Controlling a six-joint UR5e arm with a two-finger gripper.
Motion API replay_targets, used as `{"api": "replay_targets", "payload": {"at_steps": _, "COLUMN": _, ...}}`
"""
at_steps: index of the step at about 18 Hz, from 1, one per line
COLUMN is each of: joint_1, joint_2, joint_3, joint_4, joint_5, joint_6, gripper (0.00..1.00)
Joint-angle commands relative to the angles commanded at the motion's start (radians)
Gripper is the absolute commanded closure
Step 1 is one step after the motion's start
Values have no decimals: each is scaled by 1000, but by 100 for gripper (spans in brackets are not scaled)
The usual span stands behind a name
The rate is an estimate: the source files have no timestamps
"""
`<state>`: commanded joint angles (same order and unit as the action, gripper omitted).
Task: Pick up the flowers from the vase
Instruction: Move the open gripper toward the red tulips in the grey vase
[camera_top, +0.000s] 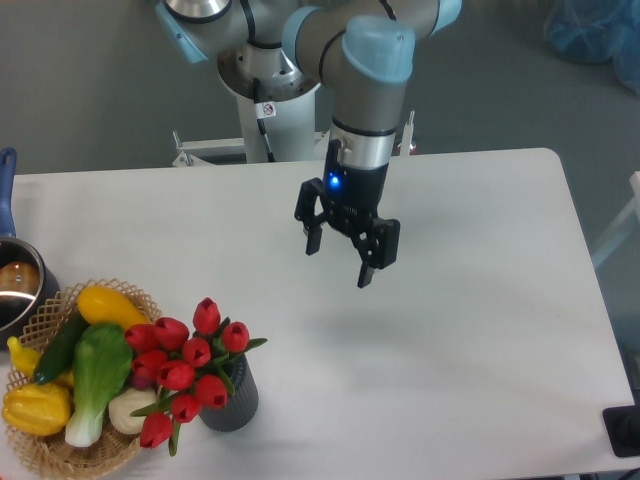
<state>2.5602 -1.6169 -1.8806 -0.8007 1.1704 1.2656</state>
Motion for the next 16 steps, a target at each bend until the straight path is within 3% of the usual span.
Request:
{"api": "replay_targets", "payload": {"at_steps": 5, "joint_1": 5, "joint_2": 20, "joint_3": -23, "joint_4": -2, "joint_5": -9, "joint_6": -6, "gripper": 0}}
{"api": "replay_targets", "payload": {"at_steps": 9, "joint_1": -5, "joint_2": 14, "joint_3": -20, "joint_4": 0, "joint_5": -109, "joint_6": -116, "gripper": 0}}
{"api": "replay_targets", "payload": {"at_steps": 16, "joint_1": -95, "joint_2": -92, "joint_3": 27, "joint_4": 5, "joint_5": -205, "joint_6": -265, "gripper": 0}}
